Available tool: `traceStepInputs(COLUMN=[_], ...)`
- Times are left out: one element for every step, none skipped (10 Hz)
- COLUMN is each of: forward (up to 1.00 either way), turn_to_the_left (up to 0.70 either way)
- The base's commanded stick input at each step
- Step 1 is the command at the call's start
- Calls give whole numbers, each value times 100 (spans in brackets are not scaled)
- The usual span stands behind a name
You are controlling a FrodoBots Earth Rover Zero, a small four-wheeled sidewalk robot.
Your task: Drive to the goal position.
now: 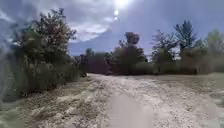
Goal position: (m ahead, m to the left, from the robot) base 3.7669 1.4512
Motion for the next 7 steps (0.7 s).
traceStepInputs(forward=[70, 70, 70, 70, 70, 70, 70], turn_to_the_left=[0, 0, 0, -3, -22, -32, -28])
